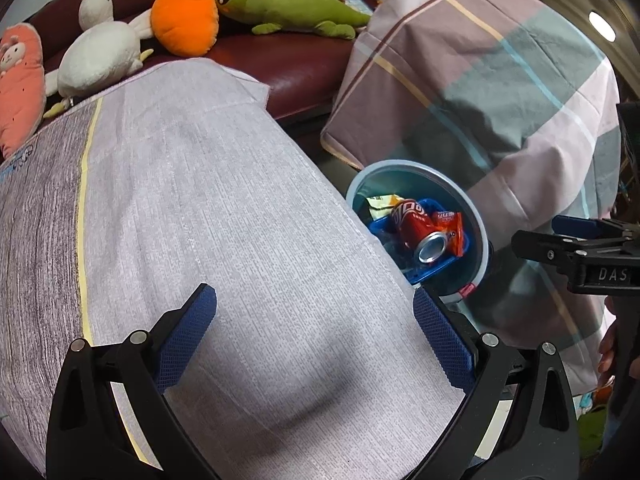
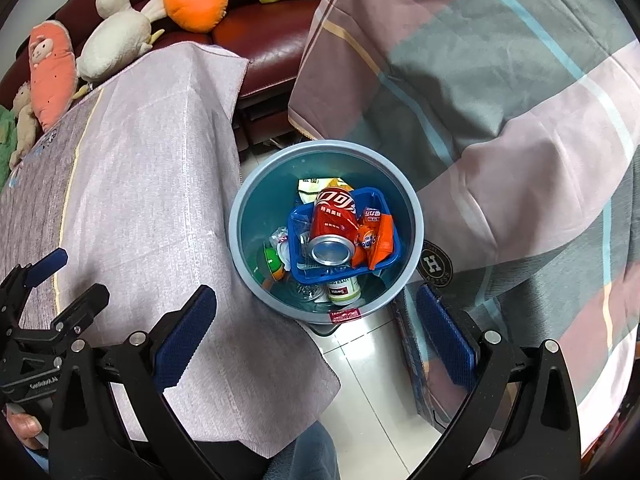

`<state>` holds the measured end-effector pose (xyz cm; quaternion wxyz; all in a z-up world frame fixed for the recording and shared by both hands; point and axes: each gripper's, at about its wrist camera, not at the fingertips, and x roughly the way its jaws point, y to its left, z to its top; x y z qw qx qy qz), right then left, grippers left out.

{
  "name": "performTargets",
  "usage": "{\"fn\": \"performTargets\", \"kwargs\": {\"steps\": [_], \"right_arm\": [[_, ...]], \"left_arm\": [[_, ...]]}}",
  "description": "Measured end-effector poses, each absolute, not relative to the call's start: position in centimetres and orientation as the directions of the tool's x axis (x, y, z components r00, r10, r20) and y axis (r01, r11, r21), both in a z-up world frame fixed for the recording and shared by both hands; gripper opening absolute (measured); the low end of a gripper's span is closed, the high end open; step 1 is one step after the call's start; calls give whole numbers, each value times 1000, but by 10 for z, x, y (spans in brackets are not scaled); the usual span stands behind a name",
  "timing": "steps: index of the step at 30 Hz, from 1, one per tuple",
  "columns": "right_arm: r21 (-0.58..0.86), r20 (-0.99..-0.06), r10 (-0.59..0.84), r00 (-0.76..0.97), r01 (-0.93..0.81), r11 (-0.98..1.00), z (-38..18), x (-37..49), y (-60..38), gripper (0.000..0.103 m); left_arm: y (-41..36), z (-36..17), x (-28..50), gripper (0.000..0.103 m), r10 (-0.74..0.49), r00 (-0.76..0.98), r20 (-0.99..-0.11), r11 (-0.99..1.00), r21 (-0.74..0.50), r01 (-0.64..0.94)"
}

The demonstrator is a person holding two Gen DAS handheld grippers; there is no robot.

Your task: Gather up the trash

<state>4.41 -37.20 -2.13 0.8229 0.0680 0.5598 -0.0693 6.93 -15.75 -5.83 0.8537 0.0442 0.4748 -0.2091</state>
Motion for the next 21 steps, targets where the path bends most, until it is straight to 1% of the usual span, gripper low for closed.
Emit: {"fn": "performTargets", "kwargs": {"steps": [21], "right_arm": [[49,-945,-25,326,215,975,-43,62,-381,96]], "left_arm": [[-167,-76,85,99,-290,433,-853,910,-106,401]]}}
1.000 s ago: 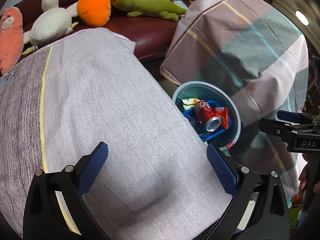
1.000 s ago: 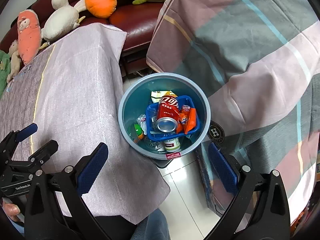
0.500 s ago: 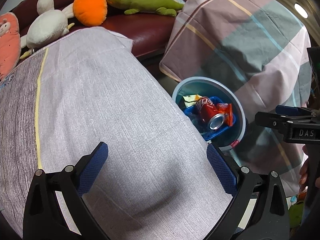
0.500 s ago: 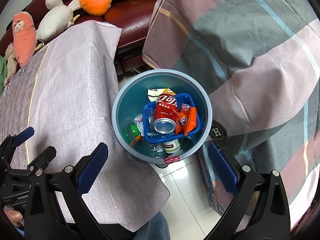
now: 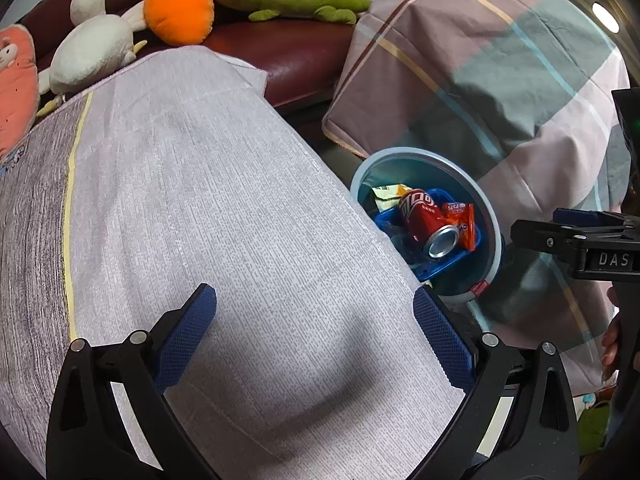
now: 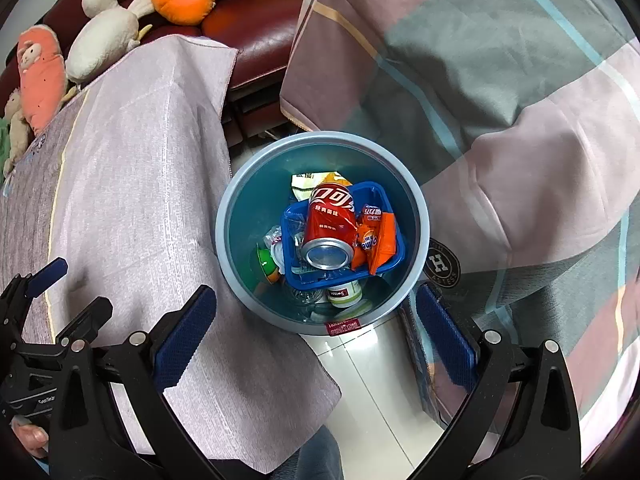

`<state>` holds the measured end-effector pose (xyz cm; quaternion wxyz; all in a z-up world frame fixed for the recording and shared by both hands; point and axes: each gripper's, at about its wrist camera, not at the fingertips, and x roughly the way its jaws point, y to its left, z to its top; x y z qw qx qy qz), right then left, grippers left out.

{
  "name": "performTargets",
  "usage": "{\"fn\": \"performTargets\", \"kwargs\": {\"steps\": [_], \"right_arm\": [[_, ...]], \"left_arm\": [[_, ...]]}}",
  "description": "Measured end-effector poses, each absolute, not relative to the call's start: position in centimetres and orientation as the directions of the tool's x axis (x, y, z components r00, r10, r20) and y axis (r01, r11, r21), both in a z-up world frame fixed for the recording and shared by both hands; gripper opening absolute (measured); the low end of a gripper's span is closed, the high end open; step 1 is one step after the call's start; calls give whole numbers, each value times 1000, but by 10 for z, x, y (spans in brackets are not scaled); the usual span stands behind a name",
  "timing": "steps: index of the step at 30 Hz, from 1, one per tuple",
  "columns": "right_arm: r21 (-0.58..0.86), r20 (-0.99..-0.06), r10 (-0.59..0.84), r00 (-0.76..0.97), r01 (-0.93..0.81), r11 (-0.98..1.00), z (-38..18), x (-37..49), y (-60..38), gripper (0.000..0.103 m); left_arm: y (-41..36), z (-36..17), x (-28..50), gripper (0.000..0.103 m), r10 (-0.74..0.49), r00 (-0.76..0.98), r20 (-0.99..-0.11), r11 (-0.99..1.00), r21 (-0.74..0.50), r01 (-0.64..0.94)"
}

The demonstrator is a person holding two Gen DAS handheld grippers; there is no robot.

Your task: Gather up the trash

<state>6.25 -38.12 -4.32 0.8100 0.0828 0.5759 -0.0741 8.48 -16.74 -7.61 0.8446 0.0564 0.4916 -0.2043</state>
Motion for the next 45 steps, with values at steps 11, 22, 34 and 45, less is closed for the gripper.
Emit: {"fn": "performTargets", "kwargs": {"steps": [11,22,34,45], "right_arm": [[47,-950,-25,312,222,974,-48,70,-385,96],[41,-954,-27,299,217,975,-50,77,-382,96],[35,-957,-28,287,211,977,-50,85,-380,96],[25,-960,-35,279,210,977,-51,89,-378,96]], "left_arm": [[-167,-82,92,99,-285,426,-859,912,-106,397],[-167,-84,99,99,-280,418,-864,914,-107,392],[-167,-86,105,99,-275,413,-868,915,-105,389],[-165,-90,110,99,-265,390,-882,918,-108,381]]}}
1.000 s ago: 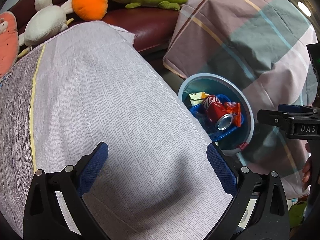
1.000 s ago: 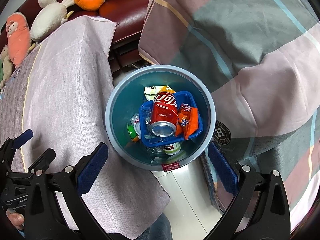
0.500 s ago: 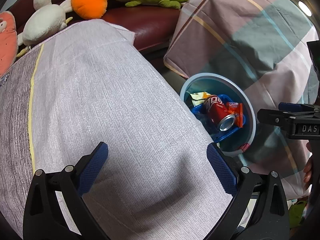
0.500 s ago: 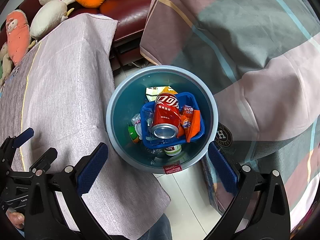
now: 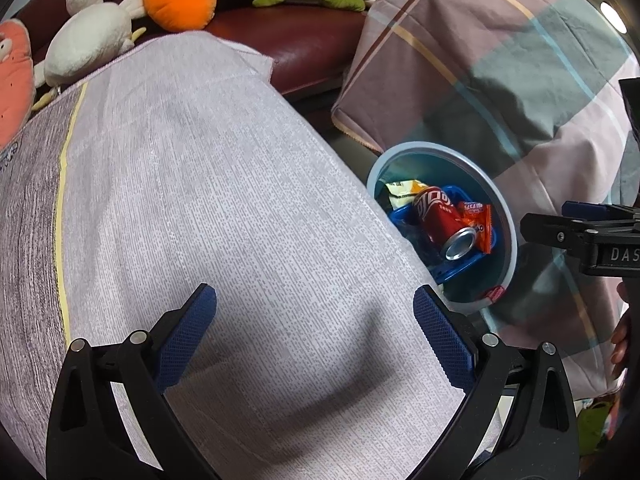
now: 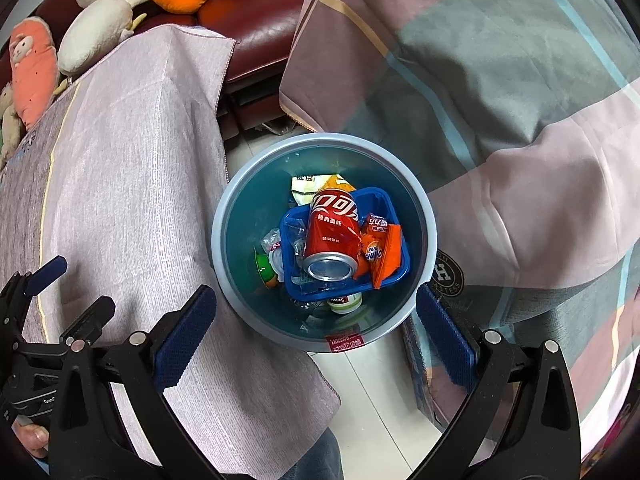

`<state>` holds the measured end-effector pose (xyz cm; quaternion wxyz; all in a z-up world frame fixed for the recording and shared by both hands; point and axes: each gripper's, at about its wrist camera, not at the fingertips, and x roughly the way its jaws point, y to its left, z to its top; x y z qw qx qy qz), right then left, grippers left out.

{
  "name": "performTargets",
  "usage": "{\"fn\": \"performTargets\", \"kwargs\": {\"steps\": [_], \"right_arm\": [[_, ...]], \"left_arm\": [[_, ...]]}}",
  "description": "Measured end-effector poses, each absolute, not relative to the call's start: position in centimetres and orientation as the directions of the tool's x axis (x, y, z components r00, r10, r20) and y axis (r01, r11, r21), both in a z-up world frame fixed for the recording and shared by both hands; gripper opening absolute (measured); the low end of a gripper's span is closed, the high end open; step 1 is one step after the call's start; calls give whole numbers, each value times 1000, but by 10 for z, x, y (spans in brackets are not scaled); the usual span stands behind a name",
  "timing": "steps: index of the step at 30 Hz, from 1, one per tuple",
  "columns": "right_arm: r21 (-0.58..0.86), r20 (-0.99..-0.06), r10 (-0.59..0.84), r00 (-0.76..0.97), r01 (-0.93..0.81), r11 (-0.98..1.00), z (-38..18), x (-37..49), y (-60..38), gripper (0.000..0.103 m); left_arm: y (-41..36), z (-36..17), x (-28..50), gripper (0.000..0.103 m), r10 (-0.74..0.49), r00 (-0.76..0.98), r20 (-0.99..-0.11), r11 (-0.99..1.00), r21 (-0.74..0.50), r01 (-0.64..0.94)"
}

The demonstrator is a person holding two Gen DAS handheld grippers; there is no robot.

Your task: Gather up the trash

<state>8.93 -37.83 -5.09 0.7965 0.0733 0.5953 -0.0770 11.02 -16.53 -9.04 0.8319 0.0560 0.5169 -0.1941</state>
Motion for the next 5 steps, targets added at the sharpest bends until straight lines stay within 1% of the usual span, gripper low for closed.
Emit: {"fn": "performTargets", "kwargs": {"steps": [3,5], "right_arm": [[23,-959,-37,281,209,978,-50,90,-378,96],[21,-959,-39,282,209,978,-50,89,-378,96]], "left_arm": [[-165,-90,108,99,-245,407,-880,923,-84,375],[-164,-89,107,99,-252,408,-878,921,-88,380]]}}
